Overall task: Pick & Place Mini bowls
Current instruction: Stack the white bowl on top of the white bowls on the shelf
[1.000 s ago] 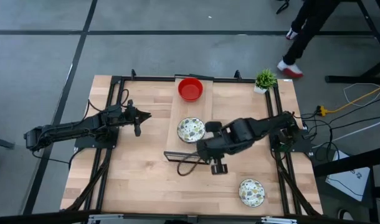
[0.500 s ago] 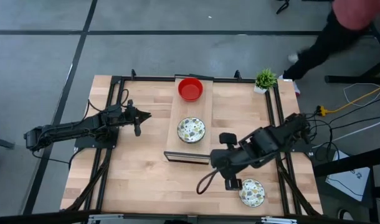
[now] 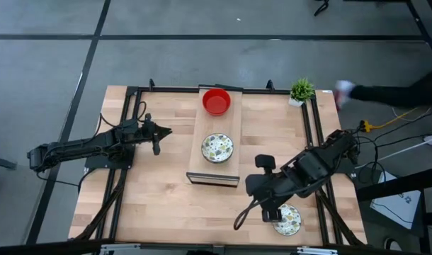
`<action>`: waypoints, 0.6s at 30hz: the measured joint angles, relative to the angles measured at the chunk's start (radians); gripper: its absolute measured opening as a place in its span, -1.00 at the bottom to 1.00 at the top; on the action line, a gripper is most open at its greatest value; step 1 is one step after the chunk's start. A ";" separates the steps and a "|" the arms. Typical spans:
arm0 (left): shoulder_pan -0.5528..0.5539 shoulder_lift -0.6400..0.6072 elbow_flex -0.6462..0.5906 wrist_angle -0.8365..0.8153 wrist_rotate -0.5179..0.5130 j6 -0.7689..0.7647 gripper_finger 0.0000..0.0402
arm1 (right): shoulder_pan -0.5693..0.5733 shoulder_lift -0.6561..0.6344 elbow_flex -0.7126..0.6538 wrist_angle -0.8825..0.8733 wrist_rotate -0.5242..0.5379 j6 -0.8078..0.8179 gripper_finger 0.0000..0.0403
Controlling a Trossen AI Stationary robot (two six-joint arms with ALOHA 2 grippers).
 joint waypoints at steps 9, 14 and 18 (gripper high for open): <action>0.000 0.000 0.000 0.000 0.000 0.000 -0.79 | 0.024 -0.108 -0.203 0.000 0.168 0.030 -0.91; 0.000 0.000 0.000 0.002 0.000 0.000 -0.79 | 0.029 -0.197 -0.419 -0.001 0.204 0.145 -0.96; 0.000 0.000 0.000 0.005 0.000 0.000 -0.79 | 0.030 -0.268 -0.587 0.000 0.158 0.270 -0.98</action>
